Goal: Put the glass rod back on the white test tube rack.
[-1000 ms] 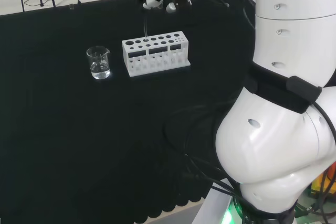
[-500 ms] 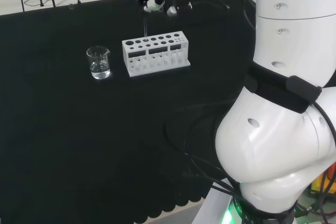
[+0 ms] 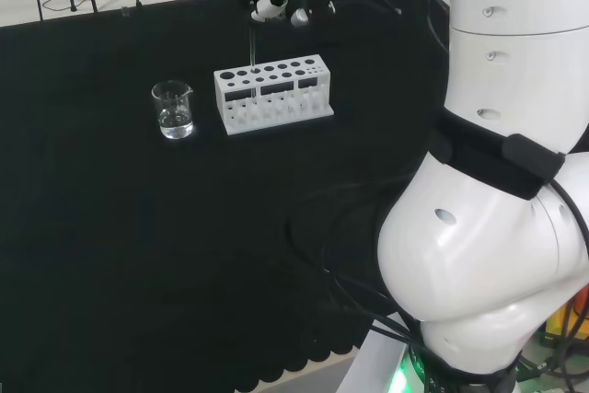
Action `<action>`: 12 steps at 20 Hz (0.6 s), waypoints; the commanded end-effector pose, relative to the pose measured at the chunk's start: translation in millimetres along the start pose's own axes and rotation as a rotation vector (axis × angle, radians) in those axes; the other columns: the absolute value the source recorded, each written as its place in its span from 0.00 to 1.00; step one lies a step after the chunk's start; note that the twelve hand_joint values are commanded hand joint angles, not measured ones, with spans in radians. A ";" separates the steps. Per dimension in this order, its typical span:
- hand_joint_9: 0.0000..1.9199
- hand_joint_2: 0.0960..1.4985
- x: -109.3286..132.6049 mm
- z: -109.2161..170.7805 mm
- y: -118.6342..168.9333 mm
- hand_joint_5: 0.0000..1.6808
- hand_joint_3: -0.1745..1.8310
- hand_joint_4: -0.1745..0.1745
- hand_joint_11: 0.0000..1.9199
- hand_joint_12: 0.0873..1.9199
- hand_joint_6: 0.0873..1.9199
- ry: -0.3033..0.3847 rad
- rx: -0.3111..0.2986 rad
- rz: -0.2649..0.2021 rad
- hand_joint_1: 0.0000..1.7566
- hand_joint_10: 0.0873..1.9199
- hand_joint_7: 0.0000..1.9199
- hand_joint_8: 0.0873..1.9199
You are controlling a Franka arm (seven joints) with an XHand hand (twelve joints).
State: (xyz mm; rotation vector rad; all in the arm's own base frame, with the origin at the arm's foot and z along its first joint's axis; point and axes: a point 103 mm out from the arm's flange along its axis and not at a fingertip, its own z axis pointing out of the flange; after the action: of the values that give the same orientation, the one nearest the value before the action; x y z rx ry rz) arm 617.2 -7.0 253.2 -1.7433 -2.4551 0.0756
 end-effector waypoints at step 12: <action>0.97 0.52 1.4 -9.7 2.0 0.16 0.00 0.14 0.94 0.34 0.34 -0.033 0.026 0.030 0.79 0.22 0.86 0.36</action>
State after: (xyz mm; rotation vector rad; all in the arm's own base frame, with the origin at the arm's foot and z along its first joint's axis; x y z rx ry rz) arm 618.8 -6.5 261.9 -1.7769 -2.4410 0.1347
